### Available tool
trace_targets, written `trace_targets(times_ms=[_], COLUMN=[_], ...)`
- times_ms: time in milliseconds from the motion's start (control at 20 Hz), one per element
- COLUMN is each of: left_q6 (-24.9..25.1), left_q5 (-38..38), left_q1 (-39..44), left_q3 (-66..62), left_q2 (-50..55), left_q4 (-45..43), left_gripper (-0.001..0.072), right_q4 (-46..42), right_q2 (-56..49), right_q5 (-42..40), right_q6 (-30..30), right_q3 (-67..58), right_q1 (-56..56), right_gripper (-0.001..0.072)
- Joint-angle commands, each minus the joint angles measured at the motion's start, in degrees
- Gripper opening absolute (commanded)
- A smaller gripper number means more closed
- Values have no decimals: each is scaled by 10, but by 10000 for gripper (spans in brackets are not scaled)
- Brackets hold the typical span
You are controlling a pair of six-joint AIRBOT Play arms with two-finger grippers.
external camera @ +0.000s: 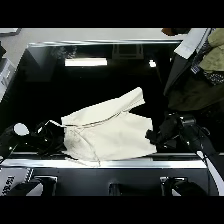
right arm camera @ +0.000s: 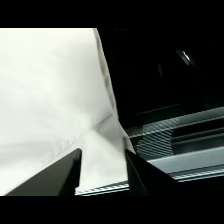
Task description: Fold the clothes and pants, and hang the long-sleeved shirts on hangers.
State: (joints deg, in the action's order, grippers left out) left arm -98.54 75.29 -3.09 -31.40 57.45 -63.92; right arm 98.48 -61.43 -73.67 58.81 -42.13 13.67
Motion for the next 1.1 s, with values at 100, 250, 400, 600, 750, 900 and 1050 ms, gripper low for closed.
trace_targets(times_ms=[100, 250, 400, 600, 750, 900, 1050], left_q6=[-5, 12, 20, 45, 87, 88, 101], left_q5=[-14, -57, -174, -244, -297, -270, -255], left_q1=[1, -16, -14, -13, -8, -6, -7], left_q3=[-35, -90, -113, -113, -113, -113, -113], left_q2=[-18, -53, -40, 37, 79, 109, 111], left_q4=[4, 4, 17, 109, 201, 208, 208], left_gripper=[551, 551, 551, 550, 550, 549, 527], right_q4=[-5, -11, 35, 45, 44, 44, 43], right_q2=[7, 15, 15, 11, 11, 11, 11], right_q5=[-54, -60, -16, -9, 3, 20, 27], right_q6=[51, 44, 53, 70, 70, 63, 63], right_q3=[-44, -142, -196, -197, -197, -197, -197], right_q1=[0, -60, -152, -183, -182, -182, -182], right_gripper=[501, 502, 485, 482, 482, 481, 480])
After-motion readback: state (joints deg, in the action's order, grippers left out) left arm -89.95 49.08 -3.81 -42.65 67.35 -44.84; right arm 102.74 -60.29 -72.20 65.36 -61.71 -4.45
